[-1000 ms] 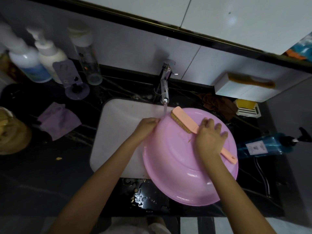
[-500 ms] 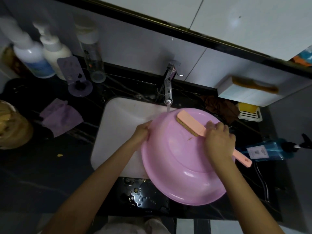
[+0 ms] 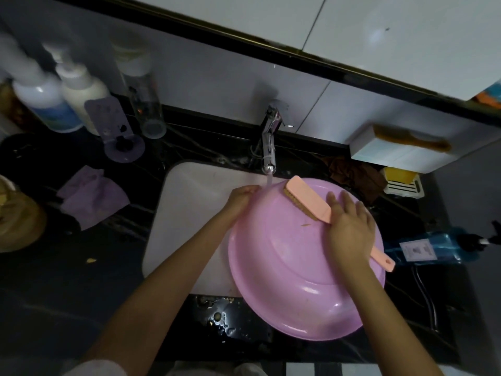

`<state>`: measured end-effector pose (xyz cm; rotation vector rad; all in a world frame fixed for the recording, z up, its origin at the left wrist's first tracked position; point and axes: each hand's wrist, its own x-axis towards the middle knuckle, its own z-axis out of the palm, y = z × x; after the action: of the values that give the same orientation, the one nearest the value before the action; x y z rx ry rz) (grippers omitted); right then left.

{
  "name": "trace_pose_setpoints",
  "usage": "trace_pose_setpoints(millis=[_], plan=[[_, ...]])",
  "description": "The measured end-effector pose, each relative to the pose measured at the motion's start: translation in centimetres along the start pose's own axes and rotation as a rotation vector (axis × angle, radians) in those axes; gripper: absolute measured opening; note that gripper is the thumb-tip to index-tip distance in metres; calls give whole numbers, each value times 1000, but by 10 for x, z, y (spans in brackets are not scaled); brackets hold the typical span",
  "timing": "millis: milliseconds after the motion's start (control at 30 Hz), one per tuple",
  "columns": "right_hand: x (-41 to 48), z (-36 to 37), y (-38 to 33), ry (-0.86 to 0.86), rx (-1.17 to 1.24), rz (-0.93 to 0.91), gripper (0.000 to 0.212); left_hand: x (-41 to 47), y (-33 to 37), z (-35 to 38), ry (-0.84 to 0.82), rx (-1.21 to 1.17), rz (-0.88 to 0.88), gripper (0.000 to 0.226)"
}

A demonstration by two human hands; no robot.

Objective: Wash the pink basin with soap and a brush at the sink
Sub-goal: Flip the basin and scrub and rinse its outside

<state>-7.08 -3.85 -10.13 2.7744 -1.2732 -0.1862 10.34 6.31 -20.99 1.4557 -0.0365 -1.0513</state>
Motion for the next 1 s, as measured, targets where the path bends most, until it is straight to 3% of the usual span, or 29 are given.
trace_pose_setpoints(millis=[167, 267, 333, 433, 500, 633, 700, 767, 933, 1000], plan=[[2, -2, -2, -27, -55, 12, 50, -25, 3, 6, -54, -12, 125, 30], [3, -2, -4, -37, -78, 21, 50, -30, 11, 23, -181, 293, 273, 50], [2, -2, -4, -33, -82, 25, 50, -25, 26, 30, -215, 374, 241, 54], [3, -2, -6, -31, -93, 41, 49, -16, 34, 26, -330, 146, 83, 32], [5, -2, -10, -35, -117, 55, 49, -25, 26, 18, -278, 114, 41, 27], [8, -1, -16, -41, -115, 85, 48, -38, -5, 15, -1, 261, 74, 36], [7, -1, -15, -40, -101, 96, 49, -36, 0, 19, -49, 335, 214, 38], [6, -1, -15, -38, -99, 102, 49, -29, 19, 26, -134, 294, 247, 36], [10, -5, -21, -52, -114, 103, 49, -24, 16, 14, -88, 186, -83, 34], [9, -6, -19, -54, -92, 109, 50, -35, -2, -1, -4, 248, -13, 29]])
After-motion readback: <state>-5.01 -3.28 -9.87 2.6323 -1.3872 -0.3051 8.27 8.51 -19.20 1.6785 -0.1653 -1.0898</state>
